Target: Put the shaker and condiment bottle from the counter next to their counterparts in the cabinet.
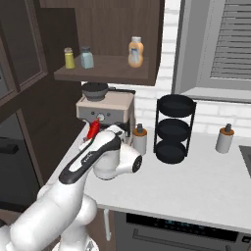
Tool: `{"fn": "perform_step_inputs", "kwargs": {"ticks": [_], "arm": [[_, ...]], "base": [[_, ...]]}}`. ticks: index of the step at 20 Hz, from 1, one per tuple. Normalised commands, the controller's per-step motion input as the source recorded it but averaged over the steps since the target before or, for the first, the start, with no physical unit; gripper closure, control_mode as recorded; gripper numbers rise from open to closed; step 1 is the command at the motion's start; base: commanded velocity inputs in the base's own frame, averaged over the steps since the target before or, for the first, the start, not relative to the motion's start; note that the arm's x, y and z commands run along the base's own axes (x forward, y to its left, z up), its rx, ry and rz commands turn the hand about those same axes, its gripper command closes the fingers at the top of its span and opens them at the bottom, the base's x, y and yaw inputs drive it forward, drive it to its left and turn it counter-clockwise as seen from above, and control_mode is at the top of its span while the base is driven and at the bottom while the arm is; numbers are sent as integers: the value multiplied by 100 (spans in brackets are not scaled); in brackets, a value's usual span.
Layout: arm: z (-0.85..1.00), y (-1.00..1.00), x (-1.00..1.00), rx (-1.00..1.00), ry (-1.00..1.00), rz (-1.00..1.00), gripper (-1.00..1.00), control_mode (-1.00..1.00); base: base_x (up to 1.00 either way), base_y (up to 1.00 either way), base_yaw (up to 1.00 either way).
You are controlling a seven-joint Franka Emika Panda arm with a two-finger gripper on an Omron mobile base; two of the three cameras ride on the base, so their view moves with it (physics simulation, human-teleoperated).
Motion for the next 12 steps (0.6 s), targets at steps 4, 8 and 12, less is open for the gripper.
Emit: {"fn": "perform_step_inputs", "kwargs": {"ticks": [4, 8, 12], "arm": [[61, -15, 0, 0, -18, -26, 100, -100], [57, 0, -15, 0, -27, -26, 100, -100], [52, -8, -6, 0, -26, -25, 100, -100]], "base": [[0, 0, 0], [0, 0, 0], [0, 0, 0]]}}
